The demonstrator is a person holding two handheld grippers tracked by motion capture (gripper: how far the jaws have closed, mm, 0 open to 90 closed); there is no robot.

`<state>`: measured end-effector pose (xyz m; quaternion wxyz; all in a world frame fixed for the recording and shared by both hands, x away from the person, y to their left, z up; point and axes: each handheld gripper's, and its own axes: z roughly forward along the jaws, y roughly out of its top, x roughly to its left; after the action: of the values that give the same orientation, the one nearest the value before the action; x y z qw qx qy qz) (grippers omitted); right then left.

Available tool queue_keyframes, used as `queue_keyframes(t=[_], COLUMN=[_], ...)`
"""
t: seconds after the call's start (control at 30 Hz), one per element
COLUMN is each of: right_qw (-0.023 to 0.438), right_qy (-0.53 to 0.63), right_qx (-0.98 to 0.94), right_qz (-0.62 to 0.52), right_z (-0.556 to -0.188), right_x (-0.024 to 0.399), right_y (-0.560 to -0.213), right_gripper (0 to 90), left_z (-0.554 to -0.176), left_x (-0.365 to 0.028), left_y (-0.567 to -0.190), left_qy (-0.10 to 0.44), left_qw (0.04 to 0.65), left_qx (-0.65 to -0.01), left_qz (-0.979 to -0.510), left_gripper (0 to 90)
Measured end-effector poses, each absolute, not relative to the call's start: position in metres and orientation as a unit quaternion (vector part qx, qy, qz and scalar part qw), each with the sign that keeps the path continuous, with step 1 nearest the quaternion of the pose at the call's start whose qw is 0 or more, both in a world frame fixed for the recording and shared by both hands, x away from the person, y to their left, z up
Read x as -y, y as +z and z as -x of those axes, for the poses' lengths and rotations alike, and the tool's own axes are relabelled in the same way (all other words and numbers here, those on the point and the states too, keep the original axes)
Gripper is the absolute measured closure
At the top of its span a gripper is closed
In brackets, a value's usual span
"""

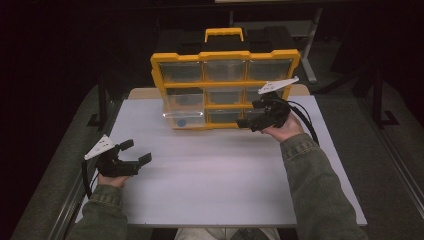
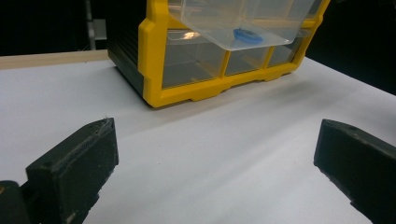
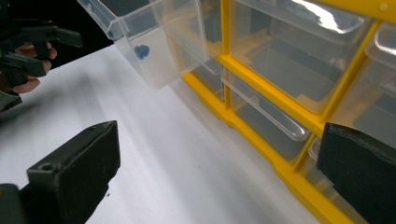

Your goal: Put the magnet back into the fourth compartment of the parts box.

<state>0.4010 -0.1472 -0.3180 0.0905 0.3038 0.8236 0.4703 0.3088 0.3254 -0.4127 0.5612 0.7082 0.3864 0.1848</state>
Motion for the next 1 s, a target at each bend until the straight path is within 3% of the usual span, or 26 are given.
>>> queue_keyframes(t=[1.0], right_qw=[0.083], right_qy=[0.468], right_qx=[-0.808], right_qz=[-0.348], right_z=[-0.384], right_x=[0.187], right_y=[-0.368], right_gripper=[0.0], left_z=[-0.308], left_x=[-0.324], left_y=[-0.411], left_qy=[0.182], left_qw=[0.565], left_qx=[-0.387], left_qz=[-0.706], left_gripper=[0.0])
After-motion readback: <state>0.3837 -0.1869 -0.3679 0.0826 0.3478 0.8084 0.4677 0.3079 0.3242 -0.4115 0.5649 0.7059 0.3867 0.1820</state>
